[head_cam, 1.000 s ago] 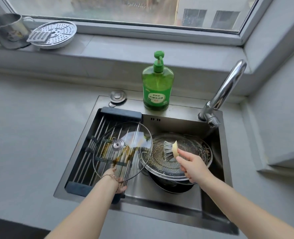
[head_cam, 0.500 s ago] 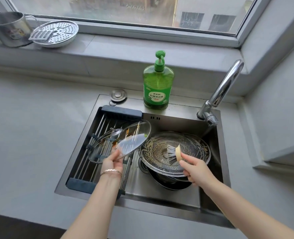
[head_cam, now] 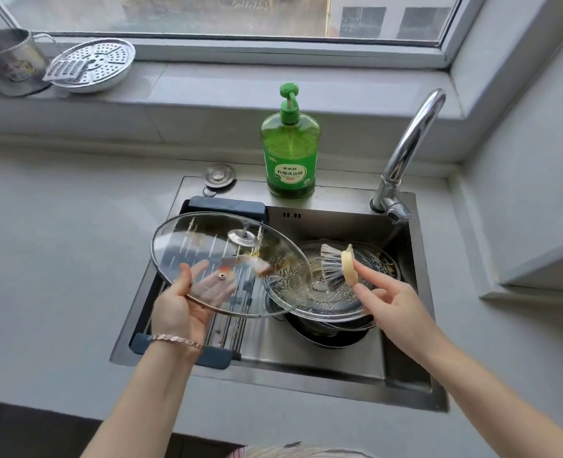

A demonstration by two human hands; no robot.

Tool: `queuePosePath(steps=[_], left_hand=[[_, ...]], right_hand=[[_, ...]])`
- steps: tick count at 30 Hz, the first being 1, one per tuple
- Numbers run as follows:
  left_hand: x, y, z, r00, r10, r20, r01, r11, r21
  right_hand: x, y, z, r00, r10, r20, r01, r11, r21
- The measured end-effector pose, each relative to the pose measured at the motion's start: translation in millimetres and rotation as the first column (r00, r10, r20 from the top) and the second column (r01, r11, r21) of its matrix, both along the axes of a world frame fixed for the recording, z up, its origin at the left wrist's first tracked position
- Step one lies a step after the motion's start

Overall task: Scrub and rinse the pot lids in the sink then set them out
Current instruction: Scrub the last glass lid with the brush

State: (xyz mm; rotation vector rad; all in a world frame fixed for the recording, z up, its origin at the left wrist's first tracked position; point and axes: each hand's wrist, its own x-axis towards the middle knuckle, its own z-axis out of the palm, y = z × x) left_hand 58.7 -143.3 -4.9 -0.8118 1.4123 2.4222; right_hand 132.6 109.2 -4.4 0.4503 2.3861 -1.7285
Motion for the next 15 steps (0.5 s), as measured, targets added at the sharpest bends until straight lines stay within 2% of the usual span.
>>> queuePosePath(steps=[2,4,6,8,10,12,13,15], left_hand=[[0.0,6.3,10.6,0.999,-0.023,-0.026,0.023,1.0,-0.01],[3.0,18.4,19.3,0.998,-0.044,-0.051,0.043,0.999,-0.023],[8.4,34.6,24.7,0.992,-0.102,-0.071,0.096,0.992,-0.084],[15.0,50.7,26.5,0.983,-0.172,-0.066,0.159,0.972,-0.171],[20.7,63.1,27.3,0.977,-0.207,-0.049,0.193,0.958,-0.215],[22.8,70.5,27.2,0.974,-0.224,-0.038,0.209,0.95,-0.234],[23.6,73.2,26.3,0.971,-0.235,-0.037,0.219,0.943,-0.25],[24.6,79.2,25.7,0.965,-0.259,-0.037,0.24,0.933,-0.269]], right_hand=[[3.9,-3.5,7.7,0.995,0.066,-0.079,-0.06,0.995,0.078],[6.9,-6.8,9.1,0.98,0.17,-0.102,-0.139,0.956,0.257],[12.5,-18.2,7.3,0.963,0.241,-0.12,-0.17,0.891,0.42],[20.8,-38.2,3.2,0.91,0.377,-0.173,-0.216,0.787,0.578],[28.7,-46.9,1.9,0.866,0.457,-0.204,-0.267,0.767,0.584],[20.7,-37.1,4.0,0.882,0.394,-0.259,-0.142,0.745,0.652],[13.1,-27.5,5.8,0.91,0.301,-0.285,-0.047,0.758,0.651],[9.7,-13.3,1.5,0.961,0.19,-0.2,-0.038,0.811,0.584]])
